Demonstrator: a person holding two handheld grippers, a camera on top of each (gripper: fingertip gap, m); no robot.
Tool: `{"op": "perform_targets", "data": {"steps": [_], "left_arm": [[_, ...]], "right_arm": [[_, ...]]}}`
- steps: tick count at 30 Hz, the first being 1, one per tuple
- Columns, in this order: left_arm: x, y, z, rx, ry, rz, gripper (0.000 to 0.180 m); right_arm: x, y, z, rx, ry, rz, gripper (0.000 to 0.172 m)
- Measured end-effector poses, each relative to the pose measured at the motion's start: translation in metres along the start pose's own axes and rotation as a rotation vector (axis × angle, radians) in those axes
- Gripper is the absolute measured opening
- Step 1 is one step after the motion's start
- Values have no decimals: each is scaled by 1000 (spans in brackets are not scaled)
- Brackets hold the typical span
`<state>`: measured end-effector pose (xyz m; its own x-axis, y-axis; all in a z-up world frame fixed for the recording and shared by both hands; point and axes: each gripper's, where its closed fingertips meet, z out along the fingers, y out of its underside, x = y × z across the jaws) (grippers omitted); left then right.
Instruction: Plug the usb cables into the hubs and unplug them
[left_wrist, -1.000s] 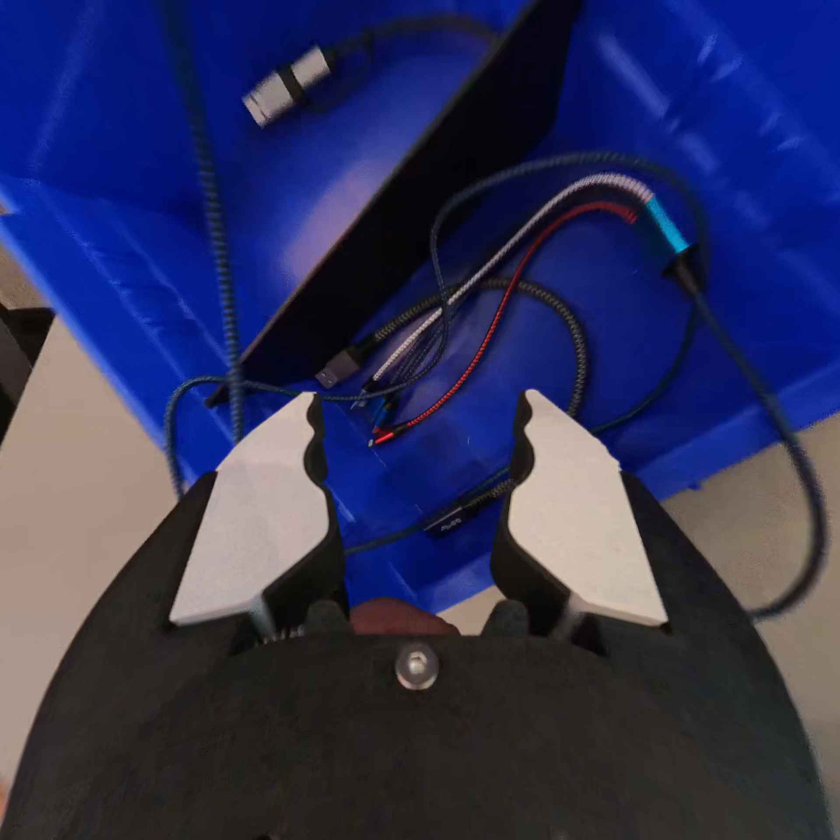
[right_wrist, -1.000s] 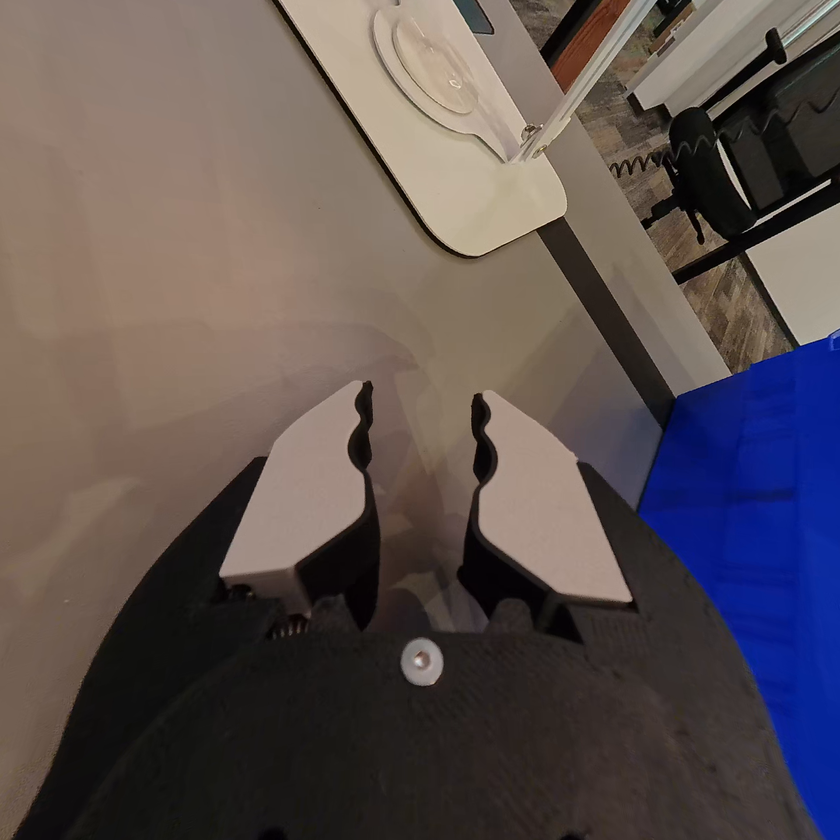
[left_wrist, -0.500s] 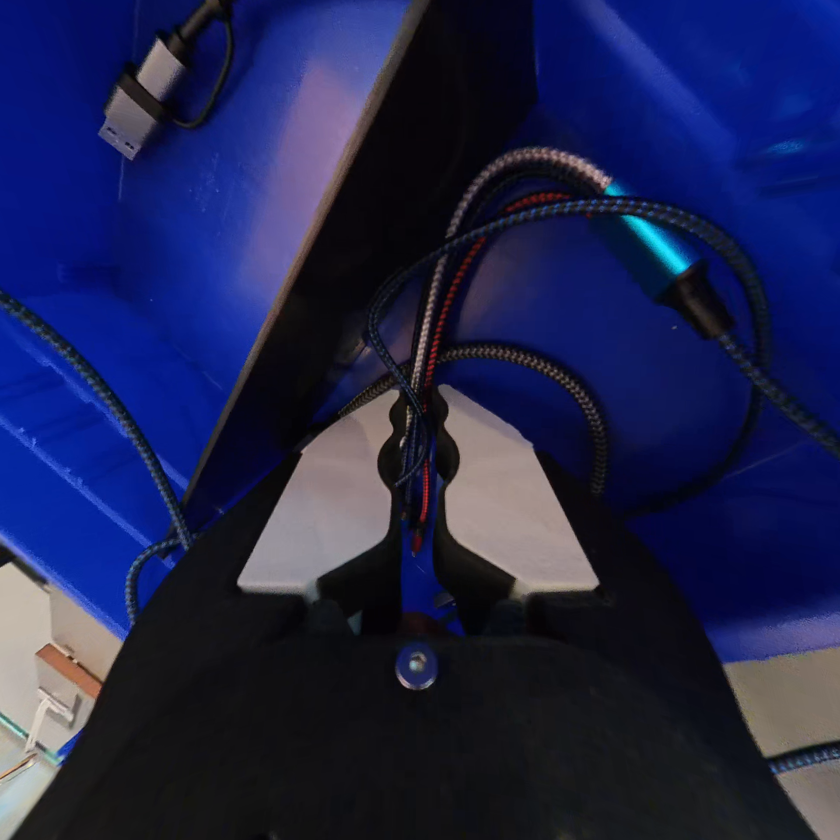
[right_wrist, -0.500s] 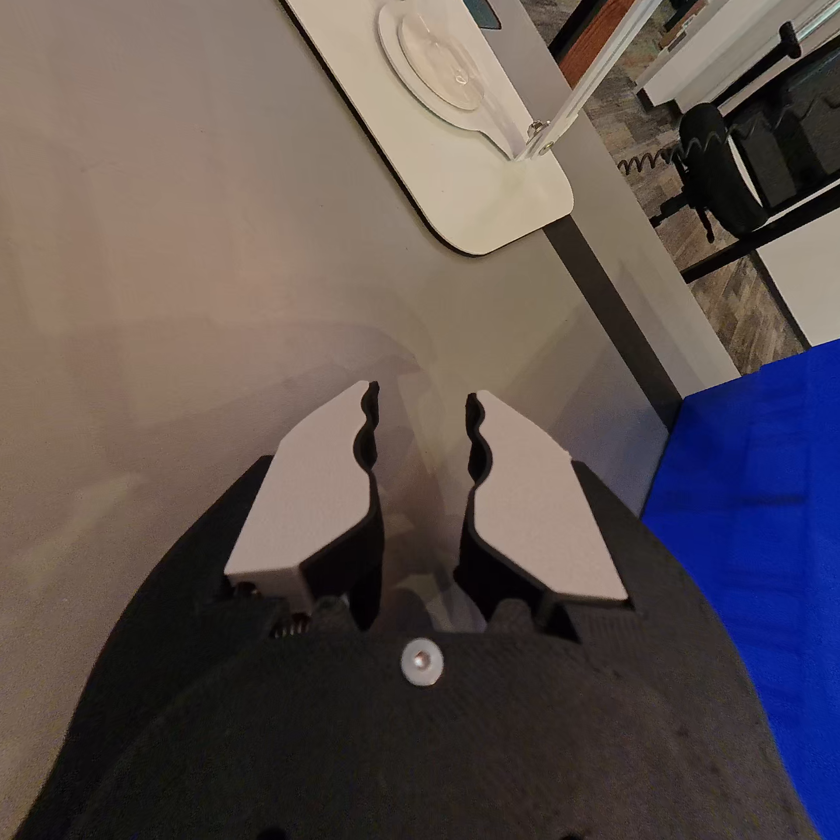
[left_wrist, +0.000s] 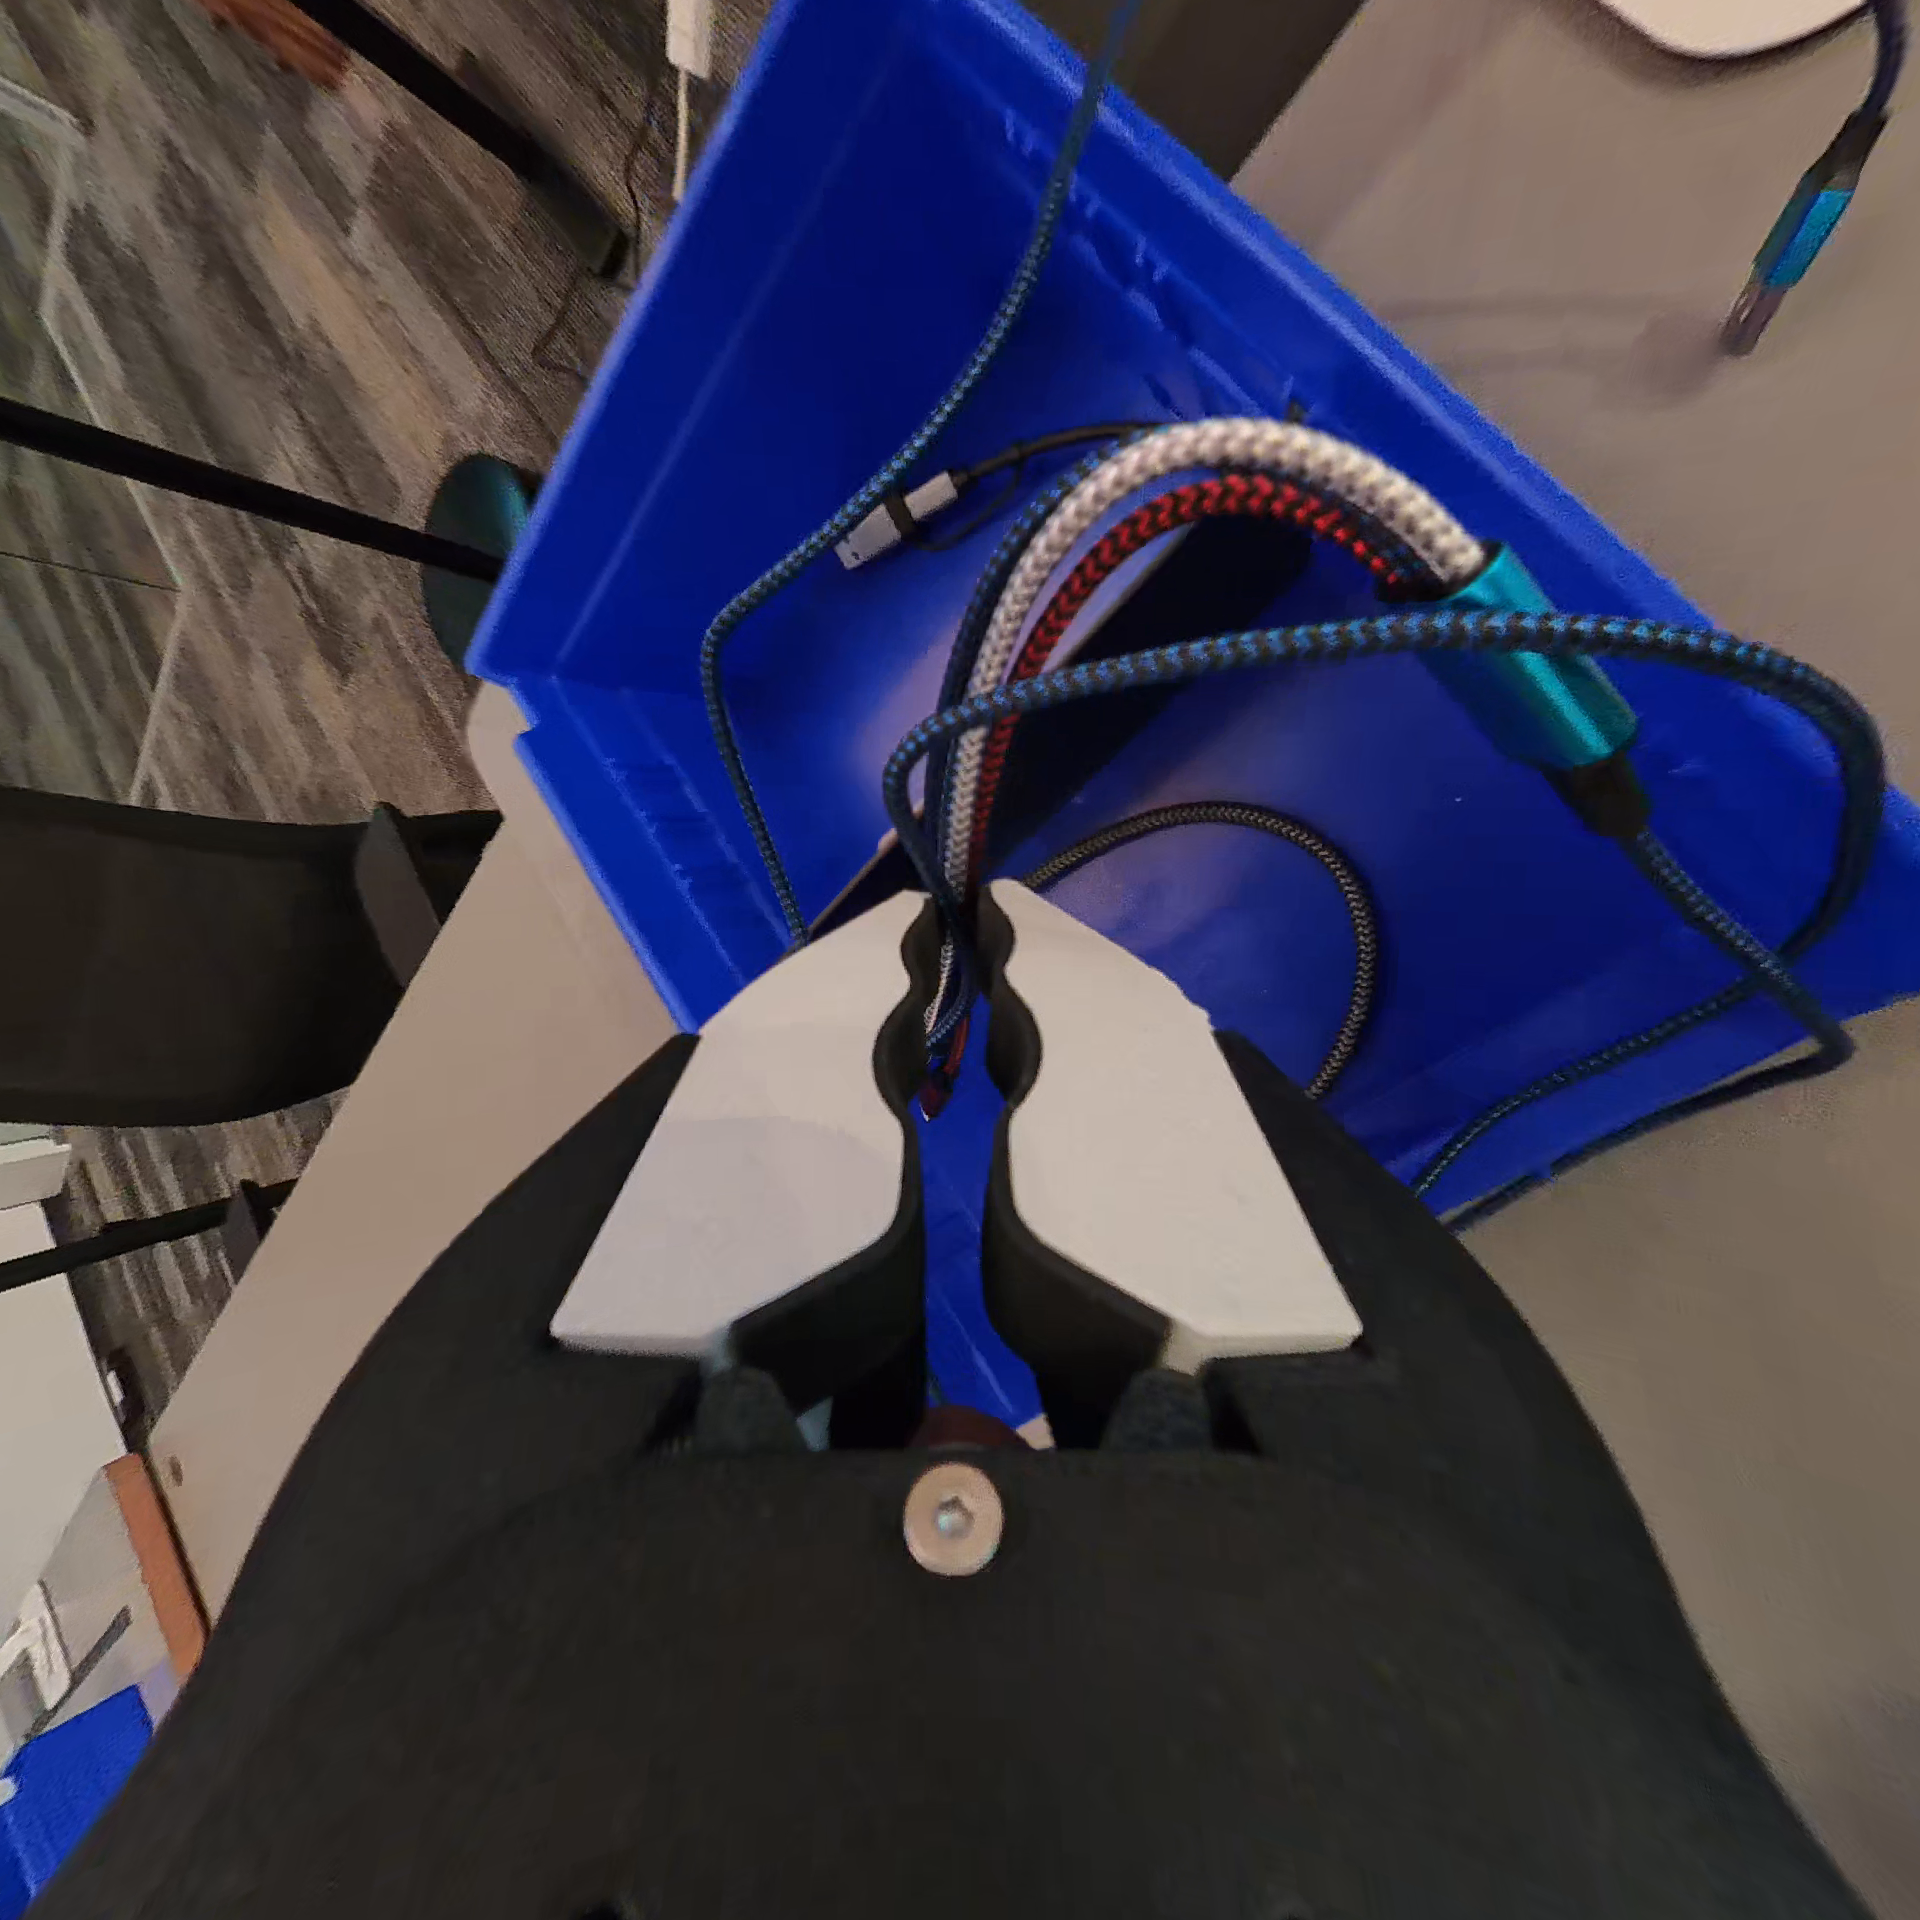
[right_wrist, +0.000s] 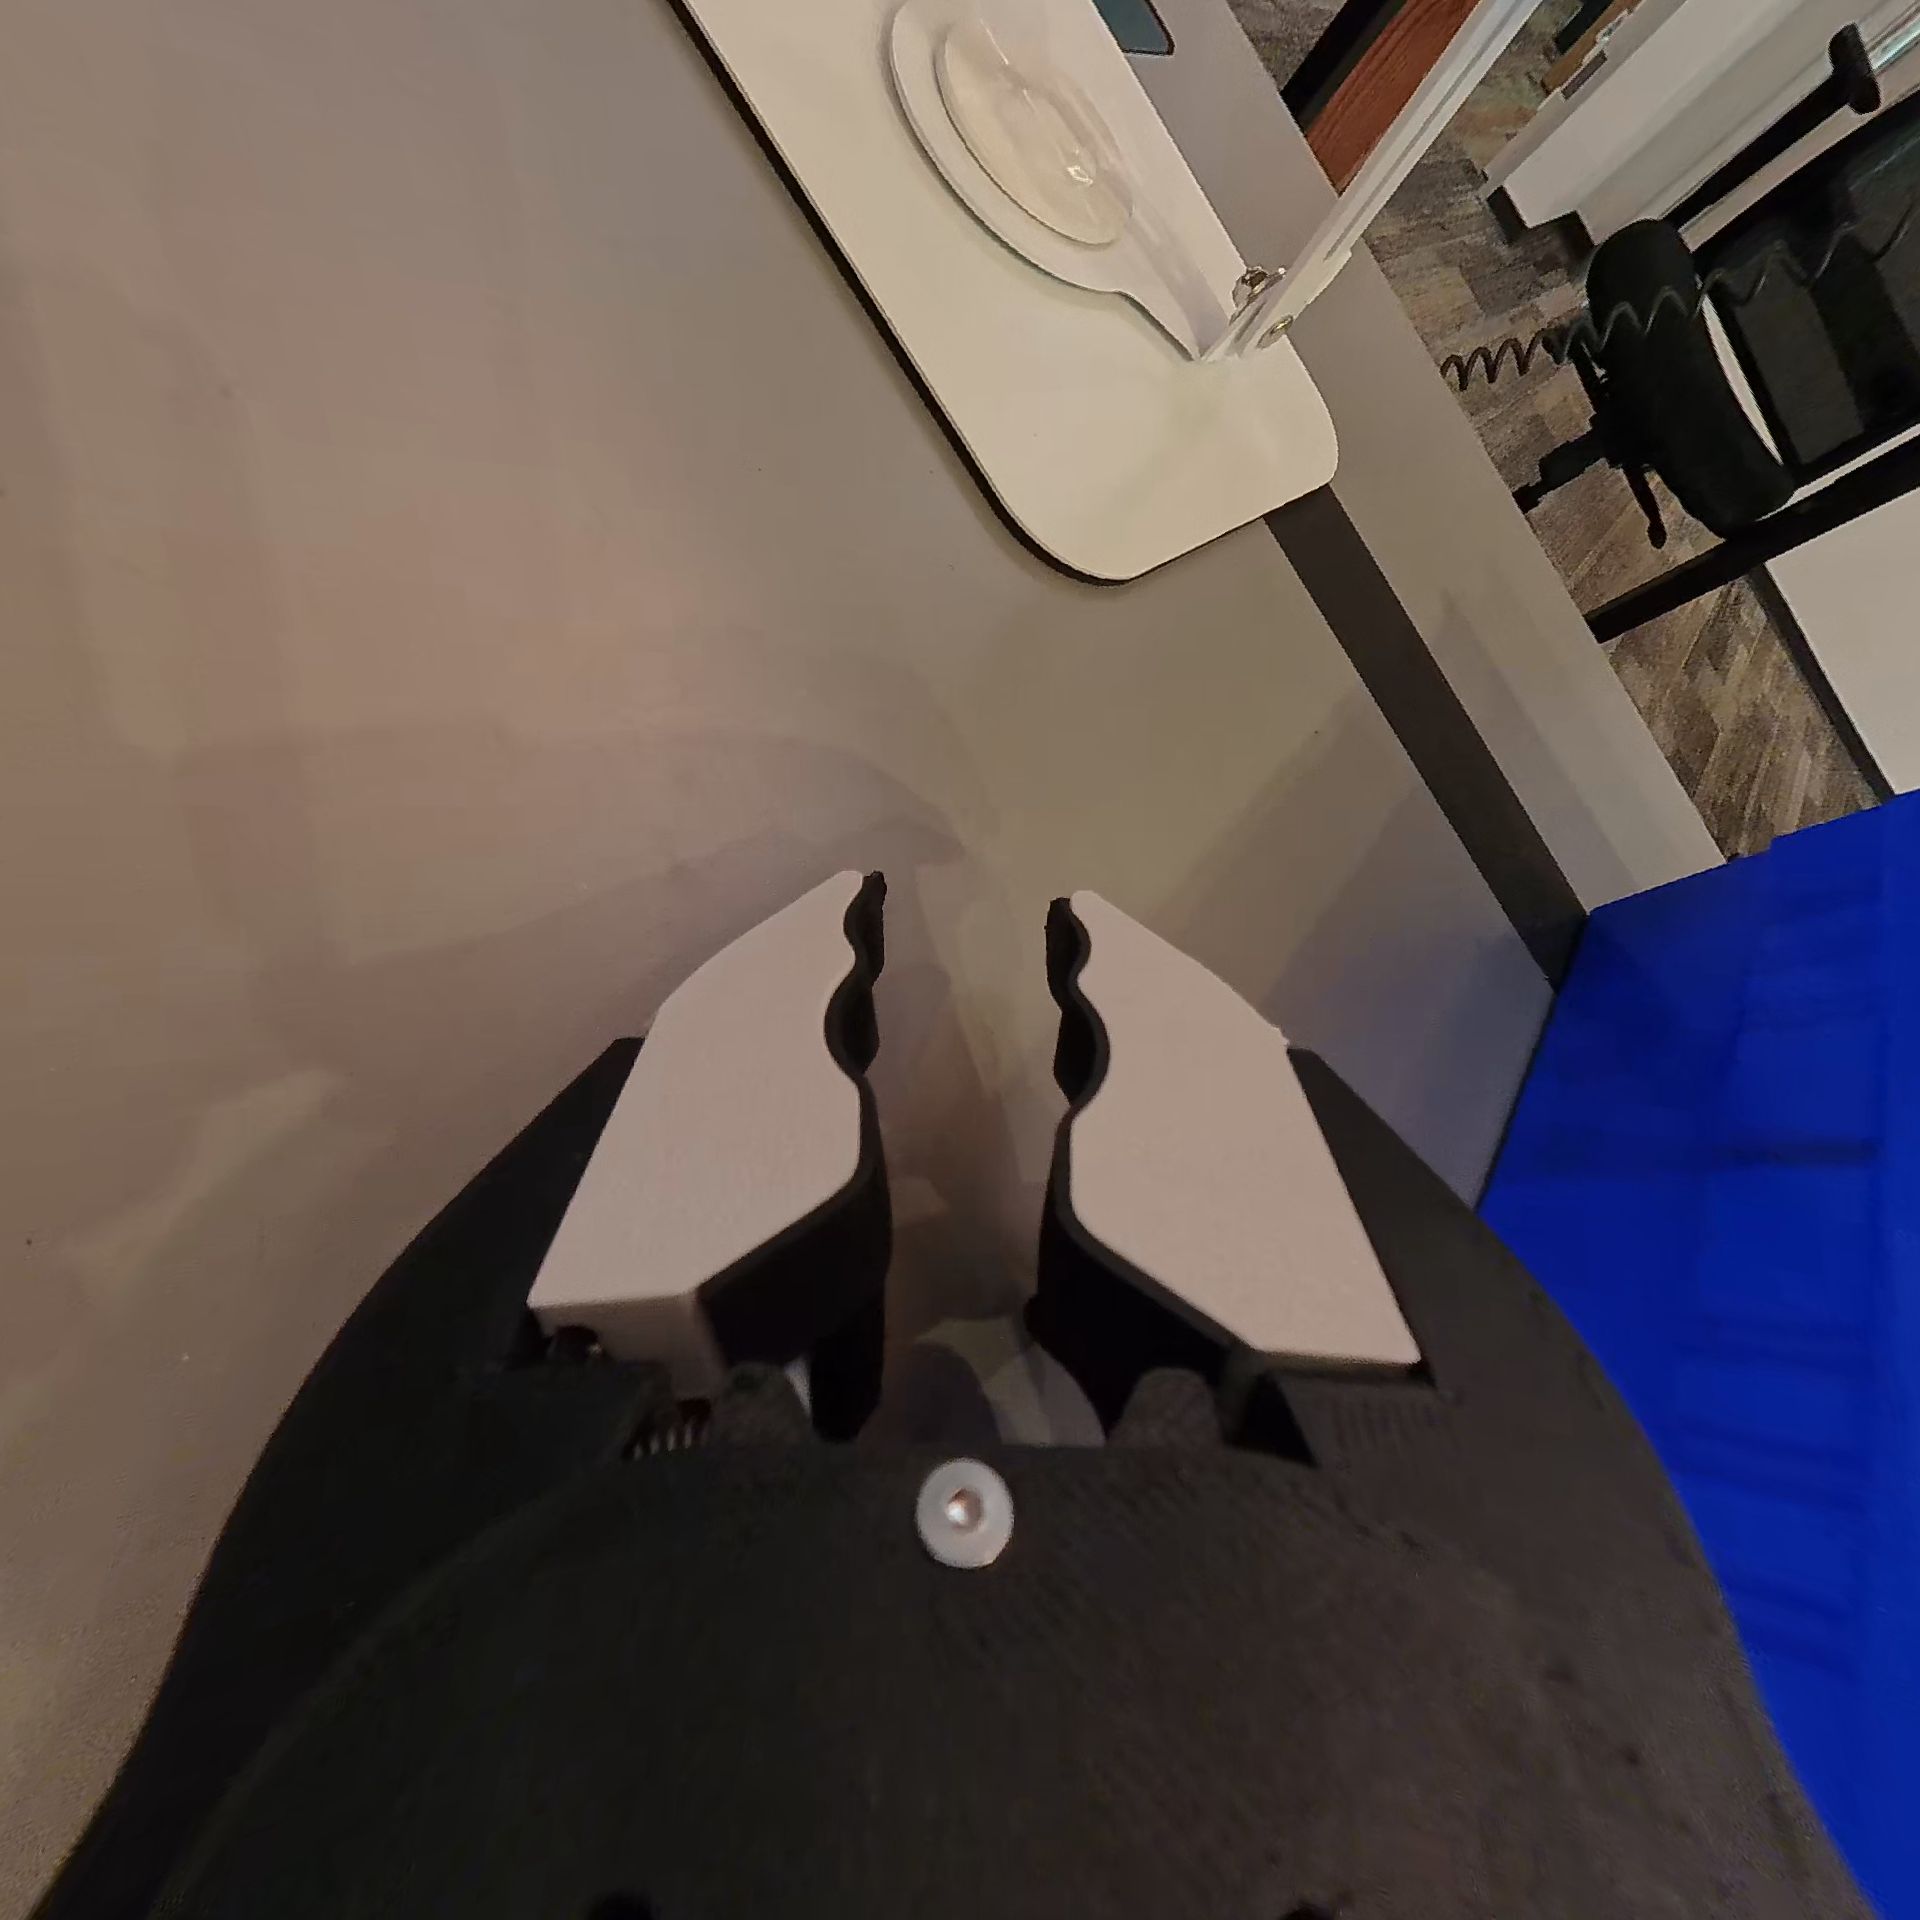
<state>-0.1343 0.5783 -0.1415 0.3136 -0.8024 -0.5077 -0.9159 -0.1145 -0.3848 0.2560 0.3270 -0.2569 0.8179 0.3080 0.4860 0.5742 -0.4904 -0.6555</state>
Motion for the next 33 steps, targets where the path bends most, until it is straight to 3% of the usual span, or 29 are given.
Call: {"op": "perform_targets", "data": {"steps": [9,16,20,24,27,33], "left_arm": [[-28,-17,-44,112,-81,-33,6],[-8,-83,-134,410,-43,-30,6],[46,-129,-185,579,58,42,6],[123,-160,-198,662,212,114,6],[188,-175,-179,673,326,142,6],[315,-176,-107,574,562,215,6]], "right_arm": [[0,0,0,0,-5,4,30],[0,0,0,1,-10,11,30],[1,0,0,2,-8,9,30],[1,0,0,5,1,-1,30],[3,1,0,4,24,-16,30],[6,2,1,-2,66,-43,29]]}}
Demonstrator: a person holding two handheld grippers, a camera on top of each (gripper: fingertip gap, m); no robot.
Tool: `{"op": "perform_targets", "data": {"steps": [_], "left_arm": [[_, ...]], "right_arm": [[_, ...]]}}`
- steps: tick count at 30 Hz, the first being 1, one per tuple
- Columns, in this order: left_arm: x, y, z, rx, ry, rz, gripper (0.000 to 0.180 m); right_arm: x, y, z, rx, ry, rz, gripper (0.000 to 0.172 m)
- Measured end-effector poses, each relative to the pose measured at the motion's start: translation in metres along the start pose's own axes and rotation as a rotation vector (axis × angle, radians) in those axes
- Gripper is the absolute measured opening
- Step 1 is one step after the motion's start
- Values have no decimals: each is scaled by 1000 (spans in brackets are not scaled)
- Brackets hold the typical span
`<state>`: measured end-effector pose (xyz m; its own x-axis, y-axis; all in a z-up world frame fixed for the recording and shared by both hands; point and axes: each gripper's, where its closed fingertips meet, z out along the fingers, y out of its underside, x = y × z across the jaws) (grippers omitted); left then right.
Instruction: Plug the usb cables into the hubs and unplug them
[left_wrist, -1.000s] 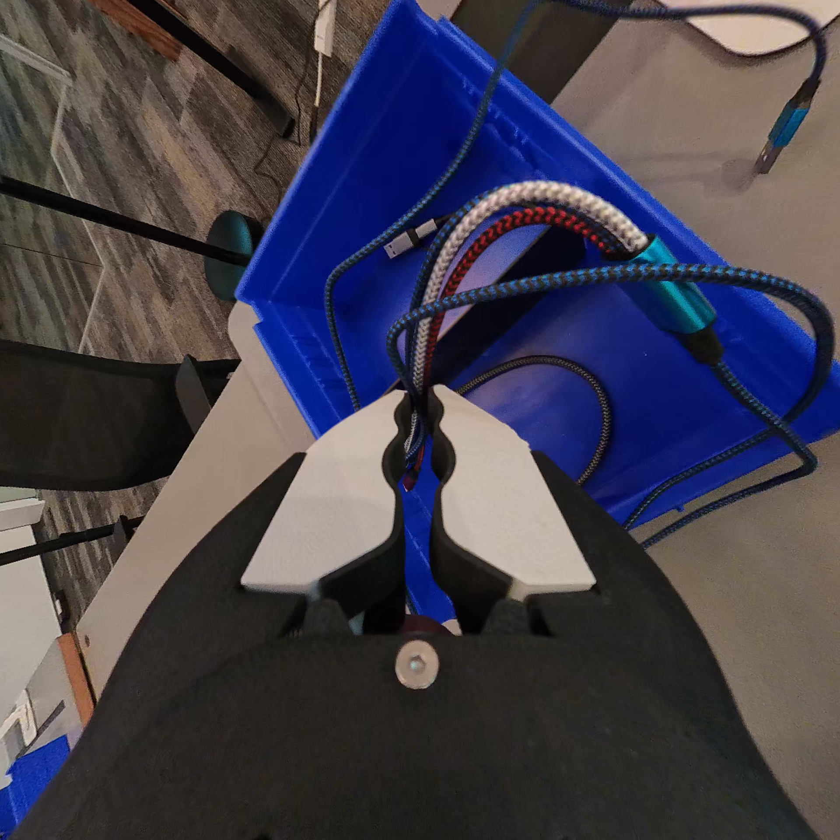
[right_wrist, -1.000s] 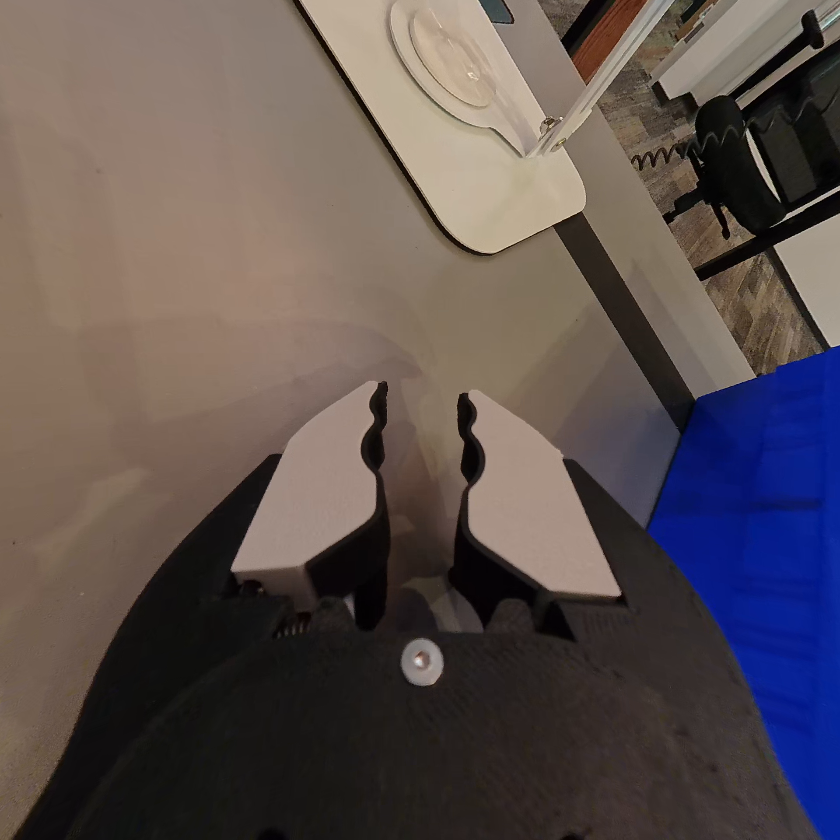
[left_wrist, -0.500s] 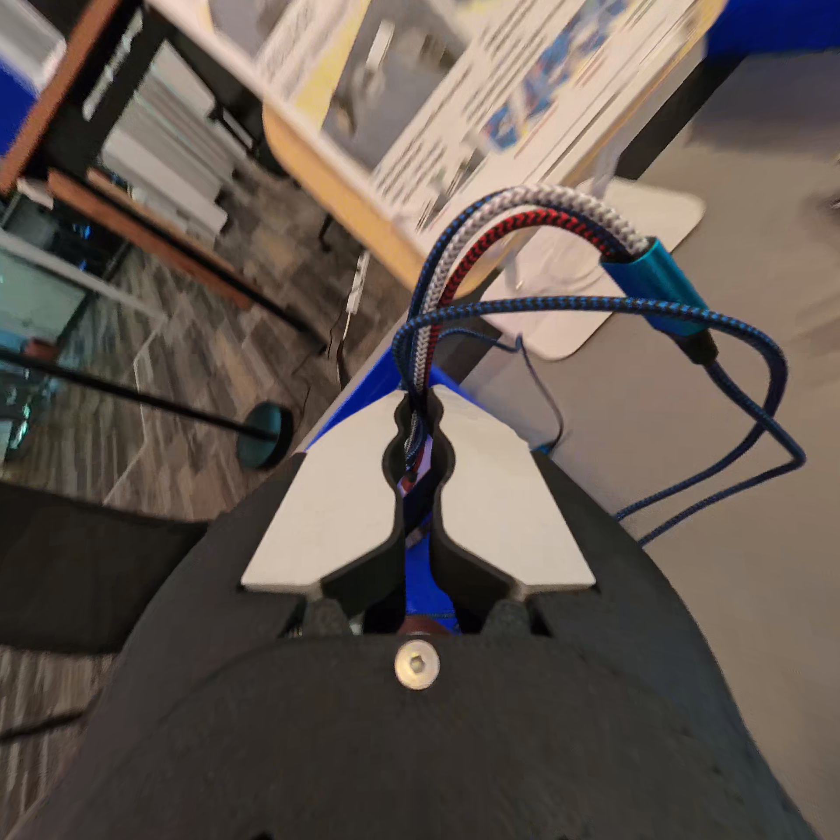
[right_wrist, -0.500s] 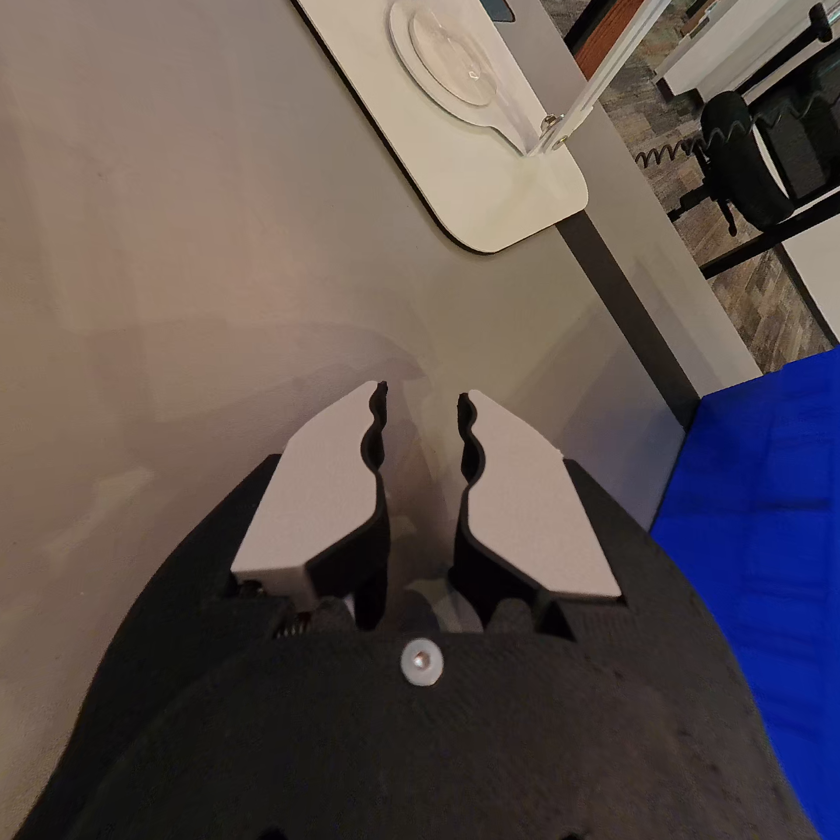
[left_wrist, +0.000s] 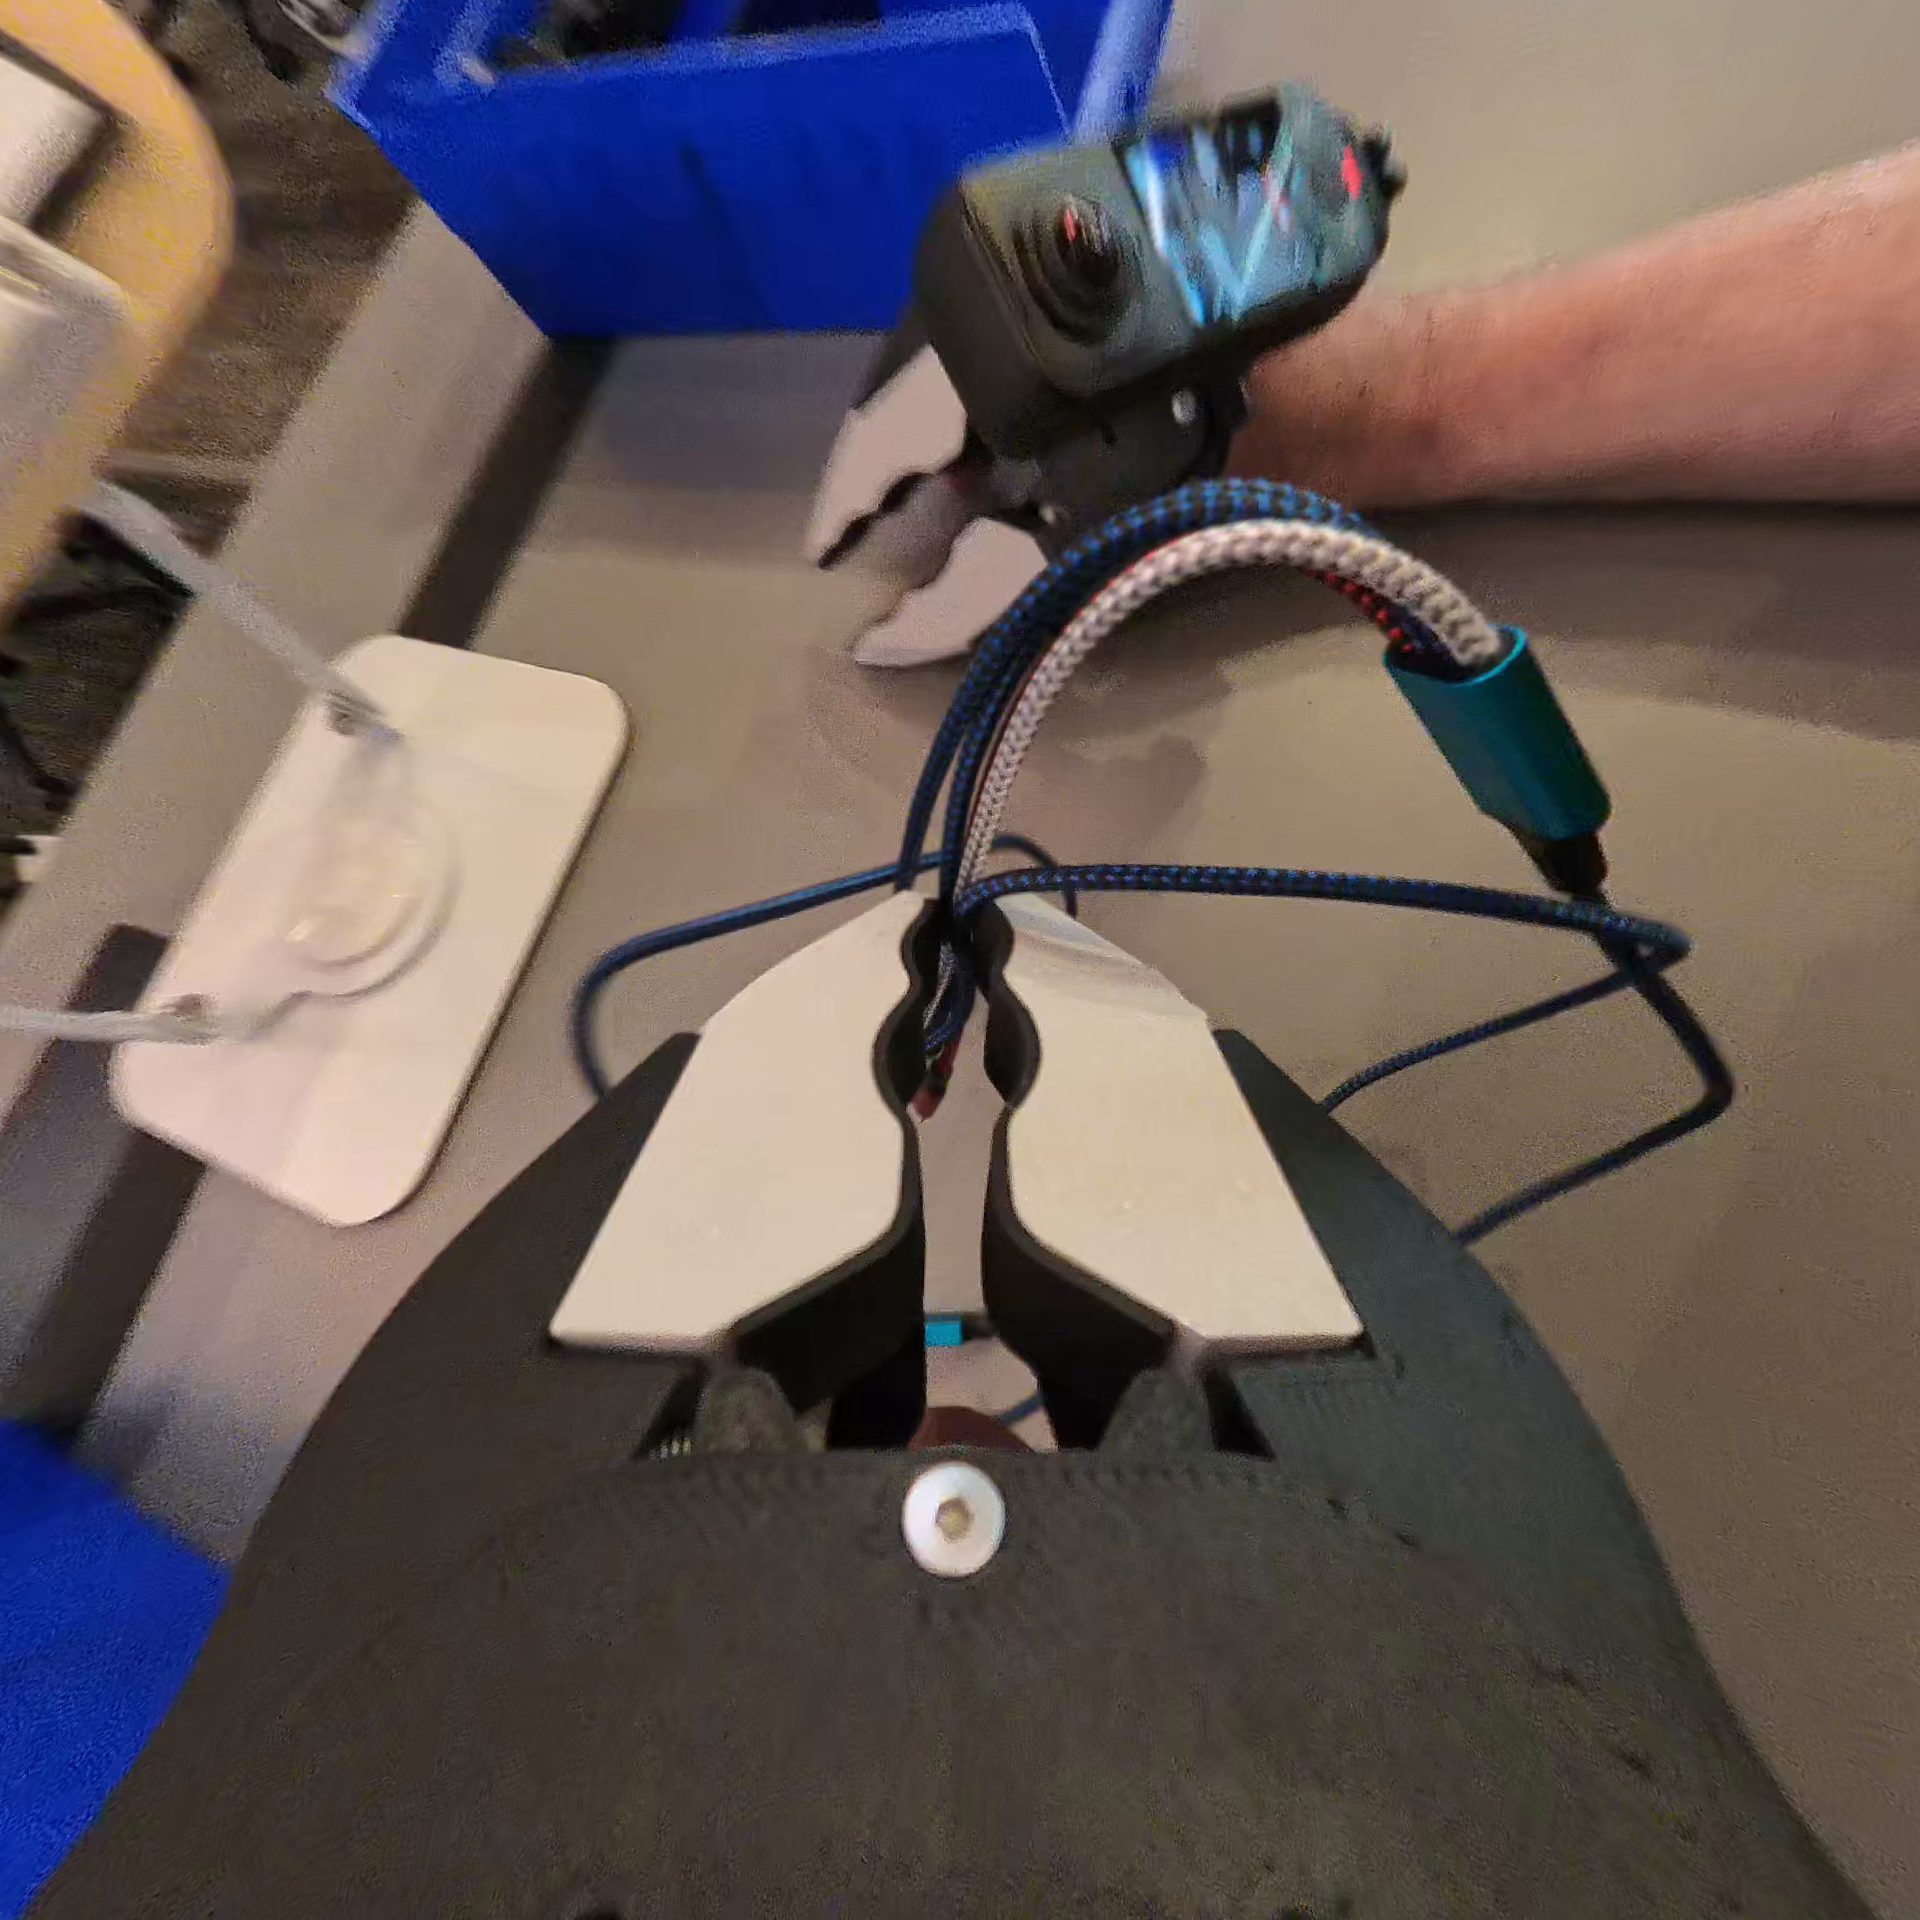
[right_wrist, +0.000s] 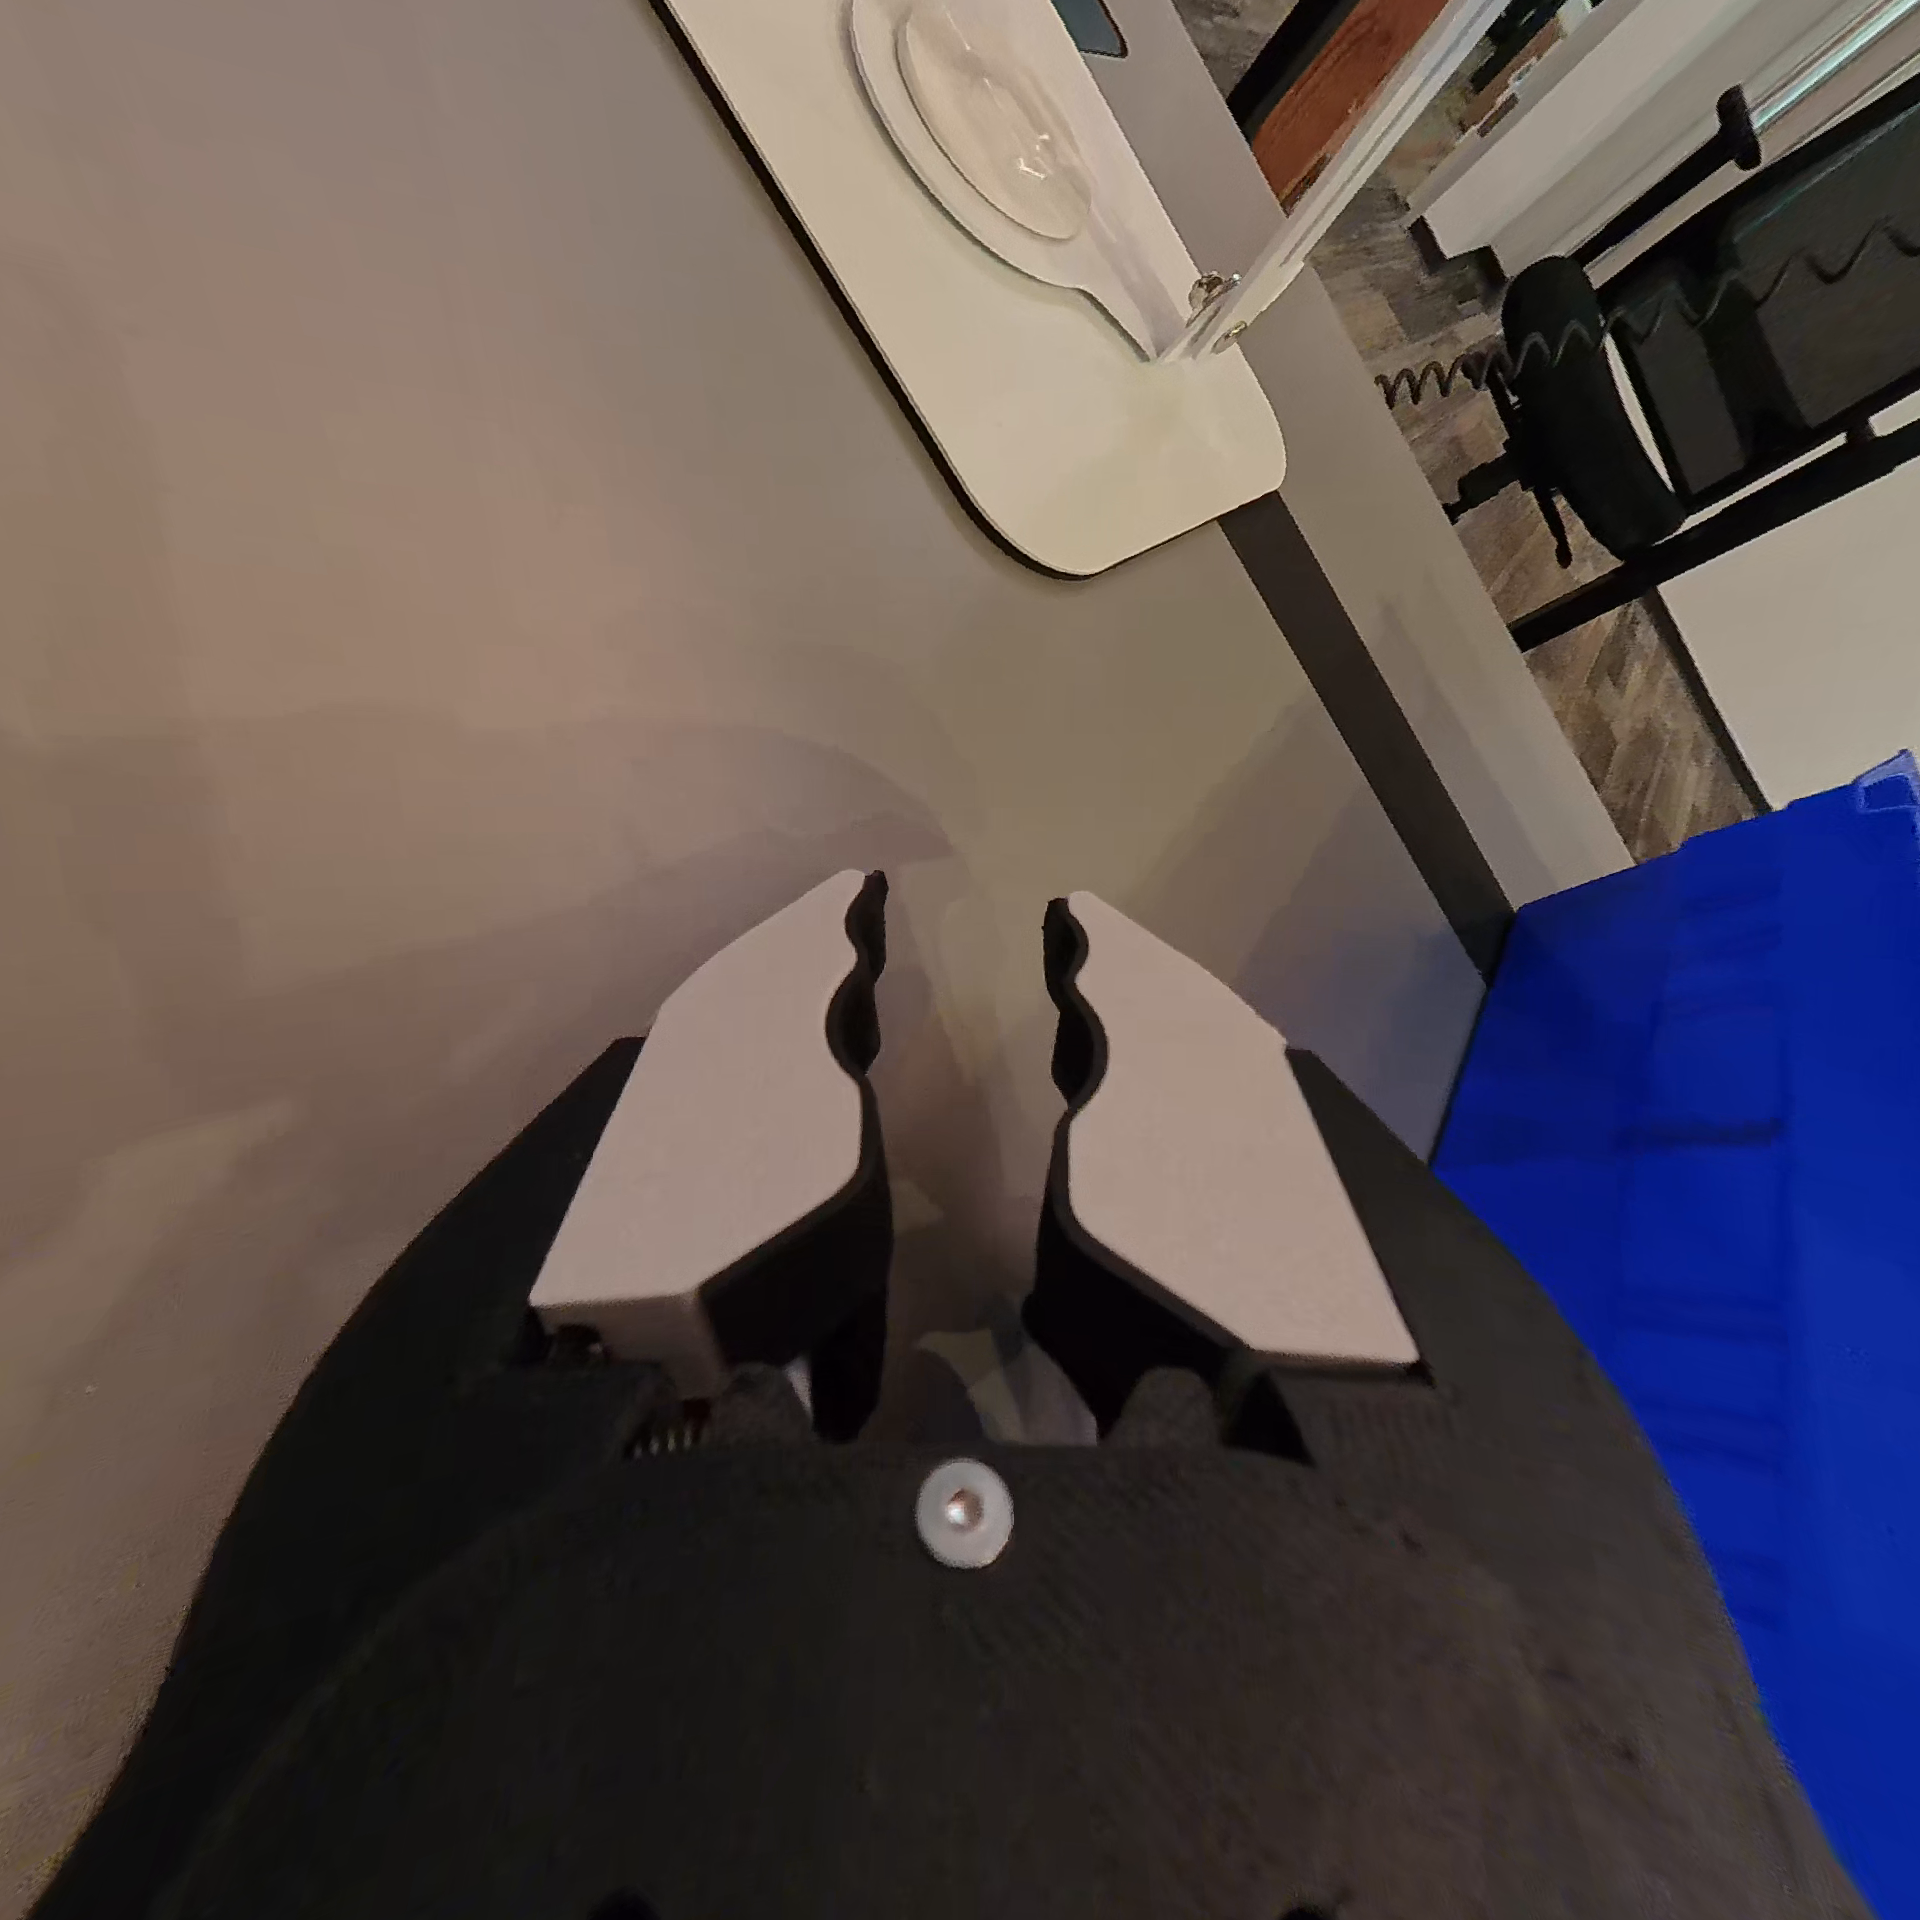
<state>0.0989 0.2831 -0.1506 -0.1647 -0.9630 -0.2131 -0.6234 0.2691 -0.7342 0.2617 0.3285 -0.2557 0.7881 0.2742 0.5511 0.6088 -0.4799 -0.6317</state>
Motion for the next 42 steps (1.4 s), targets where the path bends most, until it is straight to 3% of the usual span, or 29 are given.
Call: {"op": "perform_targets", "data": {"steps": [3,5,8,11,13,15,17,19,22,26,29,32,34,37,42], "left_arm": [[17,26,38,-57,72,11,7],[29,43,50,-131,157,1,31],[28,58,43,-189,171,31,79],[13,61,12,-177,164,20,97],[-11,59,-26,-133,105,19,96],[-54,58,-76,-53,15,17,69],[-125,65,-123,2,-194,45,42],[-196,98,-149,-109,-333,83,39],[-268,149,-143,-294,-336,169,37],[-317,202,-104,-470,-275,238,42],[-322,229,-85,-563,-190,237,41],[-317,241,-89,-595,-142,256,38],[-308,235,-110,-565,-125,204,39],[-256,216,-134,-428,45,163,27],[-221,272,-111,-702,134,303,47]], "right_arm": [[0,0,0,-2,12,-11,28],[1,1,0,-4,21,-17,27],[1,1,0,-7,29,-25,27],[1,1,1,-10,33,-30,25],[1,1,1,-11,34,-29,25],[1,1,1,-11,34,-29,25],[1,2,1,-13,33,-29,24],[1,2,1,-14,32,-27,23],[1,2,1,-14,32,-27,23],[1,2,1,-12,26,-24,23],[1,2,1,-8,19,-22,24],[1,2,1,-5,8,-16,24],[1,1,1,-1,-1,-11,25],[0,1,0,5,-15,-2,27],[0,1,0,6,-27,9,28]]}}
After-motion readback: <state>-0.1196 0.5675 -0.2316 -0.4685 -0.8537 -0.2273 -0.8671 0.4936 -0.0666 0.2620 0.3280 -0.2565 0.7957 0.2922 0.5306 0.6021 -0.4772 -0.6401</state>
